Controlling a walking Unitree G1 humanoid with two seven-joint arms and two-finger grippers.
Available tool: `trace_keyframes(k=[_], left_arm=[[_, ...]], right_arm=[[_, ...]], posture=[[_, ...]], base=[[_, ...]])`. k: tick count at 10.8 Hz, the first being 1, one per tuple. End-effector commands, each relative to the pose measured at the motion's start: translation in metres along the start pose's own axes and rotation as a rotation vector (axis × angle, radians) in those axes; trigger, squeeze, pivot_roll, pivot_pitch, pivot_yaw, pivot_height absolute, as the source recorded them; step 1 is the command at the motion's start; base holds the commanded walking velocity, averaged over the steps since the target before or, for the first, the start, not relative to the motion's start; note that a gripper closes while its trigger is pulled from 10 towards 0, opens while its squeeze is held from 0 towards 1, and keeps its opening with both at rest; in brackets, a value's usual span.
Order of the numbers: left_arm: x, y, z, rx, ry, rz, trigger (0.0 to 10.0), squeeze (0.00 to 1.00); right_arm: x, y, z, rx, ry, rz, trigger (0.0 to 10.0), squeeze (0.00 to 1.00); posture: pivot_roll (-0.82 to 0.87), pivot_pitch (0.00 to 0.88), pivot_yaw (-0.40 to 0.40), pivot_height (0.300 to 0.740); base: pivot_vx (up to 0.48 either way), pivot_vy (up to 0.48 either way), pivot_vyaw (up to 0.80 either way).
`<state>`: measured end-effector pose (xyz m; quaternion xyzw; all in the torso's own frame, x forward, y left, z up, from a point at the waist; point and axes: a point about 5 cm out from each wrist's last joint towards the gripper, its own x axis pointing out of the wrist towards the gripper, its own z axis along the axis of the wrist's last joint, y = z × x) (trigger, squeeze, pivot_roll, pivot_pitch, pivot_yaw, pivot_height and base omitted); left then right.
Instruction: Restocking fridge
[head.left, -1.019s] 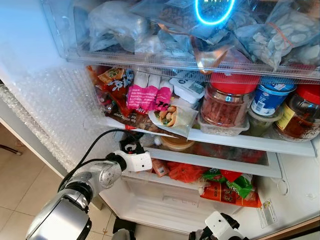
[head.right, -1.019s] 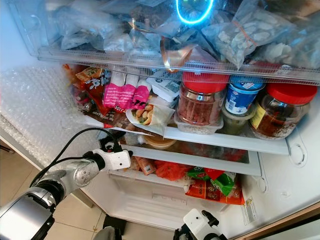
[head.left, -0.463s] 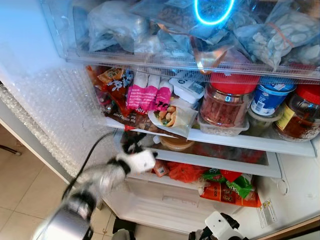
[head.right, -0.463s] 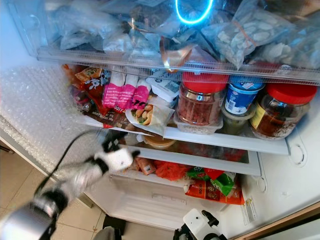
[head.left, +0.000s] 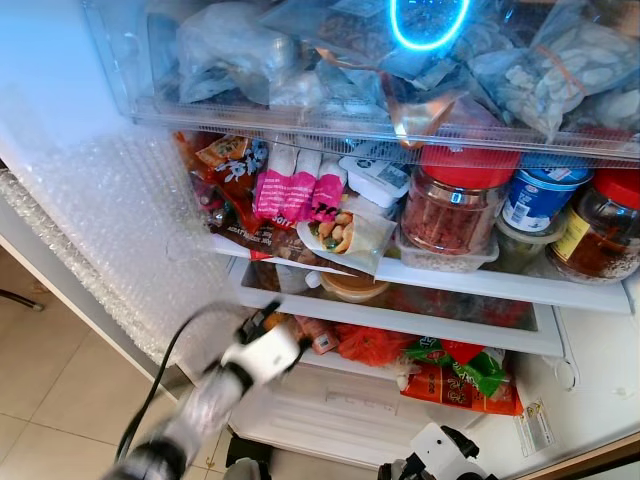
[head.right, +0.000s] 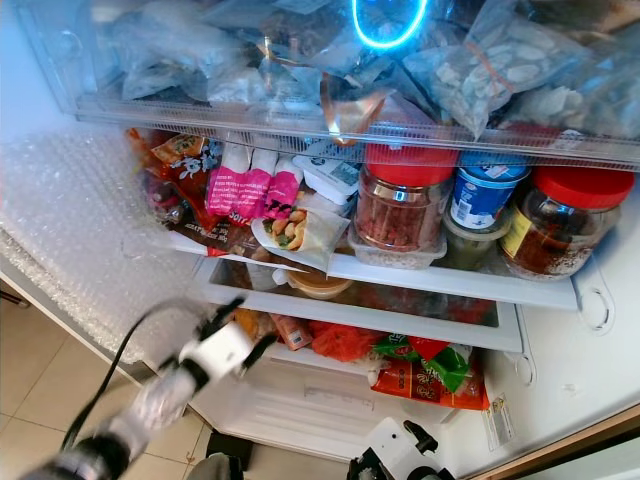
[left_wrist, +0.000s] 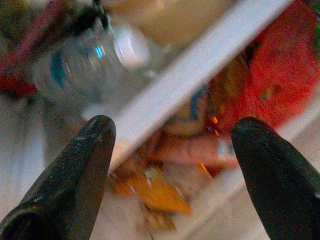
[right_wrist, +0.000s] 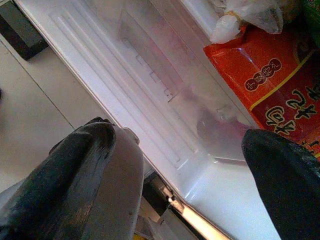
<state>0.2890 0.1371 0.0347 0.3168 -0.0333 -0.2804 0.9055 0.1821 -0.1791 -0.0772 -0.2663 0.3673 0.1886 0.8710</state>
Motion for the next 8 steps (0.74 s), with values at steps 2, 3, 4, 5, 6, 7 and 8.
trace_keyframes(k=[2, 3, 4, 5, 6, 7, 8], left_arm=[[-0.012, -0.011, -0.014, -0.047, 0.084, -0.017, 10.0, 0.00], [-0.018, -0.019, -0.023, -0.078, 0.146, -0.028, 10.0, 0.00], [-0.023, -0.023, -0.031, -0.124, 0.212, -0.014, 10.0, 0.00], [-0.033, -0.031, -0.048, -0.188, 0.374, 0.013, 10.0, 0.00], [-0.048, -0.036, -0.066, -0.276, 0.533, 0.076, 10.0, 0.00], [-0.059, -0.037, -0.076, -0.379, 0.626, 0.150, 10.0, 0.00], [-0.071, -0.041, -0.086, -0.499, 0.713, 0.207, 10.0, 0.00]], right_arm=[[-0.031, 0.048, -0.073, -0.043, 0.324, 0.172, 10.0, 0.00], [-0.030, 0.047, -0.072, -0.045, 0.323, 0.173, 10.0, 0.00], [-0.030, 0.047, -0.072, -0.046, 0.322, 0.173, 10.0, 0.00], [-0.030, 0.047, -0.071, -0.048, 0.322, 0.172, 10.0, 0.00], [-0.030, 0.047, -0.071, -0.049, 0.322, 0.172, 10.0, 0.00], [-0.030, 0.047, -0.071, -0.049, 0.322, 0.172, 10.0, 0.00], [-0.030, 0.047, -0.071, -0.048, 0.322, 0.171, 10.0, 0.00]], posture=[[-0.12, 0.123, 0.096, 0.618], [-0.12, 0.118, 0.097, 0.618], [-0.12, 0.116, 0.098, 0.618], [-0.11, 0.112, 0.099, 0.618], [-0.11, 0.111, 0.098, 0.618], [-0.12, 0.109, 0.099, 0.618], [-0.11, 0.108, 0.096, 0.618]], base=[[0.000, 0.000, 0.00], [0.000, 0.000, 0.00], [0.000, 0.000, 0.00], [0.000, 0.000, 0.00], [0.000, 0.000, 0.00], [0.000, 0.000, 0.00], [0.000, 0.000, 0.00]])
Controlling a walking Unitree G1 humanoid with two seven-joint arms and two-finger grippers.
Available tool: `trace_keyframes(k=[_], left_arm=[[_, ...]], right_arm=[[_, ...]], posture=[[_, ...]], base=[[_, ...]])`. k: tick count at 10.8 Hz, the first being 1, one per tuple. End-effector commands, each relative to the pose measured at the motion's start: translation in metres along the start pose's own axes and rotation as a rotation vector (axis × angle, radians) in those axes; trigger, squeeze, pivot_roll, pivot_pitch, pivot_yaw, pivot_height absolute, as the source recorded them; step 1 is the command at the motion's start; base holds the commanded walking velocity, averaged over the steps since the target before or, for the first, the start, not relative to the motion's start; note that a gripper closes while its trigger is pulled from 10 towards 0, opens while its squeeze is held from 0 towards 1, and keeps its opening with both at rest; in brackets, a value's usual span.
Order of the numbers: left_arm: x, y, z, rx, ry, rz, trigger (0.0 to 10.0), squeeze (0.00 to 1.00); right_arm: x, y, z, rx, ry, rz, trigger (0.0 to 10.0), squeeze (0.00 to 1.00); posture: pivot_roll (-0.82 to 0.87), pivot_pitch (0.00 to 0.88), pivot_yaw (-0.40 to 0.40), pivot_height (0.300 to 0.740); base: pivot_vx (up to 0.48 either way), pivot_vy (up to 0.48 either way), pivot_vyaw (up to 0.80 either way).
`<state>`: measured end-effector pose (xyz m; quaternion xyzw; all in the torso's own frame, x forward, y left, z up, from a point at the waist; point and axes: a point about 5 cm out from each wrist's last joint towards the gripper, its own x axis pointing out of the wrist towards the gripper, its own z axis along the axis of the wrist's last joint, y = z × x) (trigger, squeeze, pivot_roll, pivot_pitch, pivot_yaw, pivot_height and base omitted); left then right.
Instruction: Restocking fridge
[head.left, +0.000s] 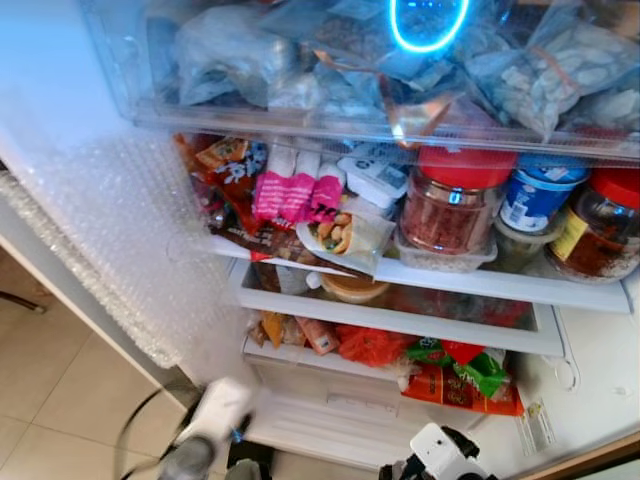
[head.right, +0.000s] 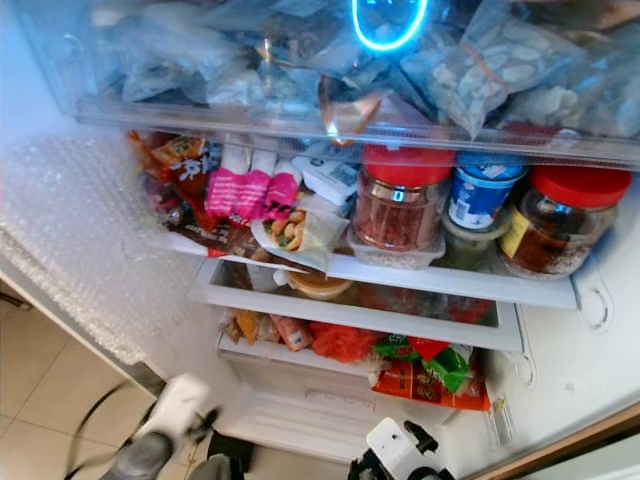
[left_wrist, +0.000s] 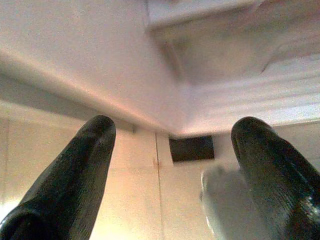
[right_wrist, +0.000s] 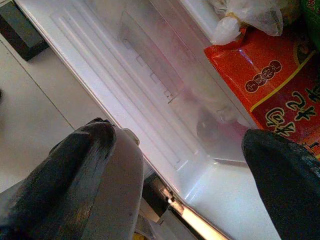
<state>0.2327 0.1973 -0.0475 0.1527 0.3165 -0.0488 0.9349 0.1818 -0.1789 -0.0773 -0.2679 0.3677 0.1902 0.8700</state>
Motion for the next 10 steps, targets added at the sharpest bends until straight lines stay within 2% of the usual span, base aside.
trace_keyframes(k=[1, 2, 5, 10], left_arm=[[-0.005, 0.001, -0.019, -0.096, 0.102, 0.022, 10.0, 0.00], [-0.009, 0.003, -0.032, -0.227, 0.173, 0.076, 10.0, 0.00], [-0.009, -0.003, -0.031, -0.307, 0.157, 0.073, 10.0, 0.00], [-0.014, 0.000, -0.042, -0.321, 0.196, 0.093, 10.0, 0.00]], right_arm=[[-0.029, 0.047, -0.070, -0.047, 0.322, 0.170, 10.0, 0.00], [-0.029, 0.047, -0.070, -0.046, 0.322, 0.170, 10.0, 0.00], [-0.029, 0.046, -0.071, -0.049, 0.323, 0.170, 10.0, 0.00], [-0.029, 0.047, -0.070, -0.048, 0.322, 0.172, 10.0, 0.00]], posture=[[-0.10, 0.107, 0.096, 0.618], [-0.11, 0.106, 0.096, 0.618], [-0.11, 0.106, 0.089, 0.618], [-0.11, 0.090, 0.093, 0.618]], base=[[0.000, 0.000, 0.00], [0.000, 0.000, 0.00], [0.000, 0.000, 0.00], [-0.307, 0.000, 0.00]])
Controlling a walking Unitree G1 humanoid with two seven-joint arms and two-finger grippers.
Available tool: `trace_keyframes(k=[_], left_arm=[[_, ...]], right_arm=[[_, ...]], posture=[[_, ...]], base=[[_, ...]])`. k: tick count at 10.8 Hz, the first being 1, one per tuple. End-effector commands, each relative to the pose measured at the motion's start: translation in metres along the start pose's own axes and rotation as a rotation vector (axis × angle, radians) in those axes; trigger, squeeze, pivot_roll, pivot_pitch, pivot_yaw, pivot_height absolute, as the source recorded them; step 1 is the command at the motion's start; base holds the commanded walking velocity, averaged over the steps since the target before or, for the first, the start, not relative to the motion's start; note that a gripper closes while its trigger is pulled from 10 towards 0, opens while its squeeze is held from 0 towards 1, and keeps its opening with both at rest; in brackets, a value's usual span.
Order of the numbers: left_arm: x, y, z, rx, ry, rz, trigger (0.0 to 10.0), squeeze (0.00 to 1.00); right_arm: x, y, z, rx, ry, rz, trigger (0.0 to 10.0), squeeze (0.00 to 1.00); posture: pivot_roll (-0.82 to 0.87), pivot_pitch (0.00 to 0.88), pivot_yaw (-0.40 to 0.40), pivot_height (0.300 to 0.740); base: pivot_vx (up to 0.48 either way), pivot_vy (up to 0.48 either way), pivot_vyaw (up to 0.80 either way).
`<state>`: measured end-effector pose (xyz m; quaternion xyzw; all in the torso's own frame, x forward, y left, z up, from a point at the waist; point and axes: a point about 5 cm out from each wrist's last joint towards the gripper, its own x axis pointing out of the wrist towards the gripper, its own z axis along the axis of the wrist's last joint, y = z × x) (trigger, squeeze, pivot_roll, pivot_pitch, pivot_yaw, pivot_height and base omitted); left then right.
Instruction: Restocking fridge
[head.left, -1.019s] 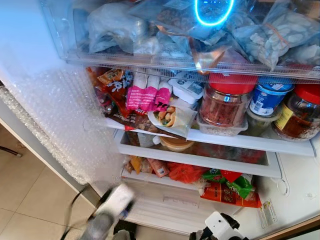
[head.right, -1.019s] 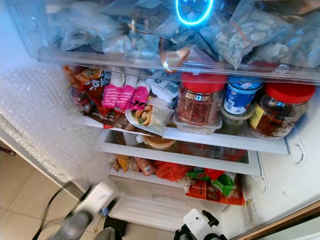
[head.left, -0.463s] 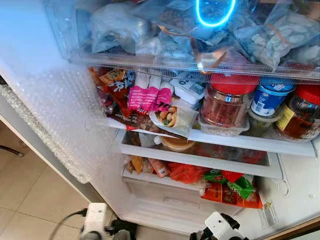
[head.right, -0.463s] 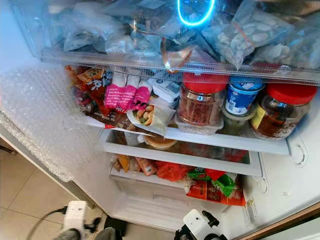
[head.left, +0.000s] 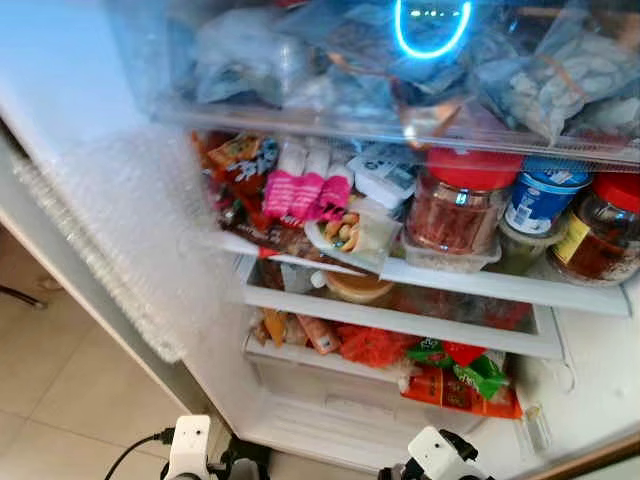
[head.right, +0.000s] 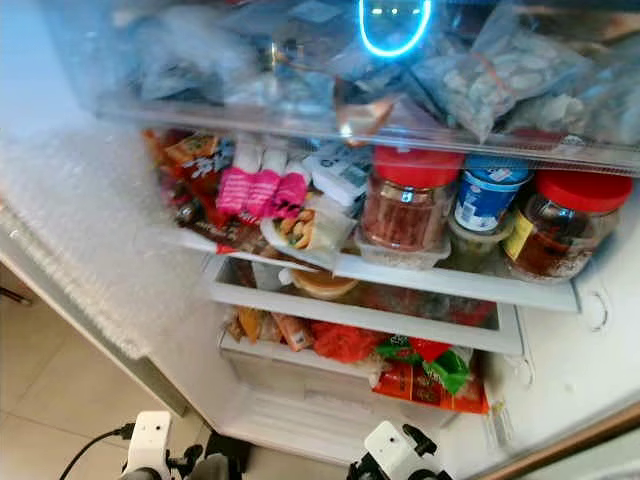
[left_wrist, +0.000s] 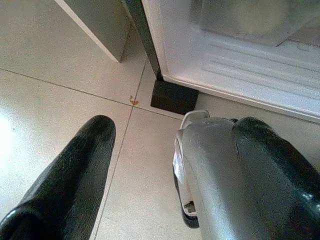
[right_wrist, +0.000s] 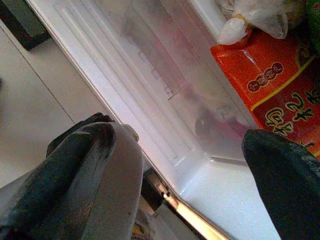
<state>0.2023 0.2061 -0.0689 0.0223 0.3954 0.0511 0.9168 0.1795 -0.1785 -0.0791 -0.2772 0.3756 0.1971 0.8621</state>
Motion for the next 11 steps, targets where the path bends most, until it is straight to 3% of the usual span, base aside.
trace_keyframes(k=[1, 8, 11], left_arm=[[-0.0018, 0.0061, -0.0063, -0.015, 0.021, 0.019, 10.0, 0.00], [-0.0014, 0.0040, -0.0062, 0.000, 0.026, 0.022, 10.0, 0.00], [-0.0011, 0.0031, -0.0046, -0.003, 0.016, 0.035, 10.0, 0.00]], right_arm=[[-0.0275, 0.0470, -0.0680, -0.024, 0.300, 0.162, 10.0, 0.00], [-0.0272, 0.0455, -0.0674, -0.012, 0.293, 0.158, 10.0, 0.00], [-0.0270, 0.0459, -0.0669, -0.011, 0.290, 0.159, 10.0, 0.00]], posture=[[-0.11, 0.080, 0.094, 0.618], [-0.11, 0.094, 0.086, 0.618], [-0.11, 0.101, 0.087, 0.618]], base=[[-0.337, 0.000, 0.00], [-0.340, 0.000, 0.00], [0.000, 0.000, 0.00]])
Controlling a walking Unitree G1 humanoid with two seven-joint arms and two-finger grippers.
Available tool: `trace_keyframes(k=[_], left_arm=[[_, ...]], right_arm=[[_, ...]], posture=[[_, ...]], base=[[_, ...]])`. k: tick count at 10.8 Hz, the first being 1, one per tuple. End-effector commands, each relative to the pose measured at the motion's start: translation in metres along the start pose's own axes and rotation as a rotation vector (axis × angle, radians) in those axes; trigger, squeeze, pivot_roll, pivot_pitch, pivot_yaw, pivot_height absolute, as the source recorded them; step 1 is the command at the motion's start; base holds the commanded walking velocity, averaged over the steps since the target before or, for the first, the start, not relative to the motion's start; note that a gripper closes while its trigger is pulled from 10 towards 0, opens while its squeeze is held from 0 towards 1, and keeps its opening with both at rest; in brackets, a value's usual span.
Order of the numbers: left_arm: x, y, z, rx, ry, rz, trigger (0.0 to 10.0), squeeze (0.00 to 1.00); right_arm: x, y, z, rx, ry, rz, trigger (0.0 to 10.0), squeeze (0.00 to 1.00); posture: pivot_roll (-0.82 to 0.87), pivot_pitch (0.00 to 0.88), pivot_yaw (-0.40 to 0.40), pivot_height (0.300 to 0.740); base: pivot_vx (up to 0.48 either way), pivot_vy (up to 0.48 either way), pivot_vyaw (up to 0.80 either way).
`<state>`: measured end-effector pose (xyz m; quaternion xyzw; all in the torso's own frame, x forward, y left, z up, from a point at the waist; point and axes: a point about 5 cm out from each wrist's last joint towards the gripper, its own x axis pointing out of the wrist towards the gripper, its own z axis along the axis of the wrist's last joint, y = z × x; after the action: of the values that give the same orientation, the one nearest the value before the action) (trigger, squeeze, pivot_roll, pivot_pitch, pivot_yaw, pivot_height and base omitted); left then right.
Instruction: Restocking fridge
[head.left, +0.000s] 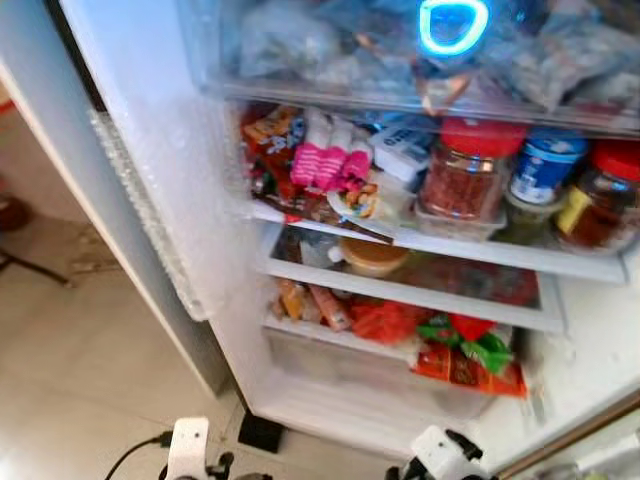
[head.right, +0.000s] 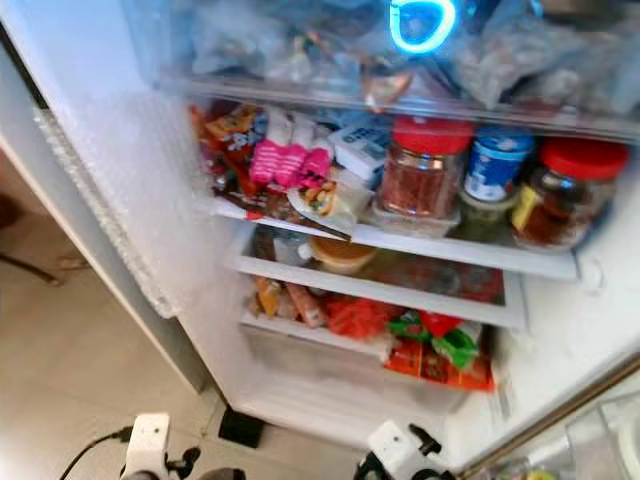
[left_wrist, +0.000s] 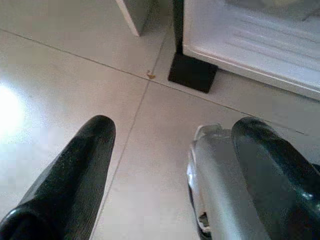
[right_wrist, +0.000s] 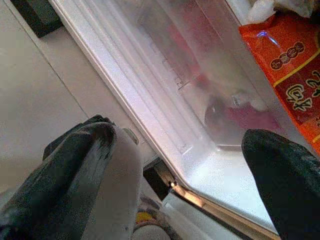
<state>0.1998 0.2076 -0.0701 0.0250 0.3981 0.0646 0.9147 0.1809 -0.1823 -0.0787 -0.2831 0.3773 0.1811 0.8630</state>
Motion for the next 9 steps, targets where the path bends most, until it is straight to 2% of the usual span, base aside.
trace_keyframes(k=[1, 2, 9], left_arm=[[-0.0002, 0.0007, -0.0012, -0.003, 0.008, 0.008, 10.0, 0.00], [0.0002, -0.0004, 0.0000, -0.006, 0.004, 0.008, 10.0, 0.00], [0.0004, 0.0008, 0.0010, -0.003, 0.001, 0.019, 10.0, 0.00]], right_arm=[[-0.0277, 0.0489, -0.0658, -0.016, 0.275, 0.190, 10.0, 0.00], [-0.0277, 0.0489, -0.0658, -0.014, 0.275, 0.191, 10.0, 0.00], [-0.0275, 0.0494, -0.0653, -0.039, 0.274, 0.205, 10.0, 0.00]], posture=[[-0.11, 0.102, 0.088, 0.618], [-0.11, 0.102, 0.088, 0.618], [-0.10, 0.104, 0.087, 0.618]], base=[[0.000, 0.000, 0.00], [0.000, 0.000, 0.00], [0.000, 0.463, 0.00]])
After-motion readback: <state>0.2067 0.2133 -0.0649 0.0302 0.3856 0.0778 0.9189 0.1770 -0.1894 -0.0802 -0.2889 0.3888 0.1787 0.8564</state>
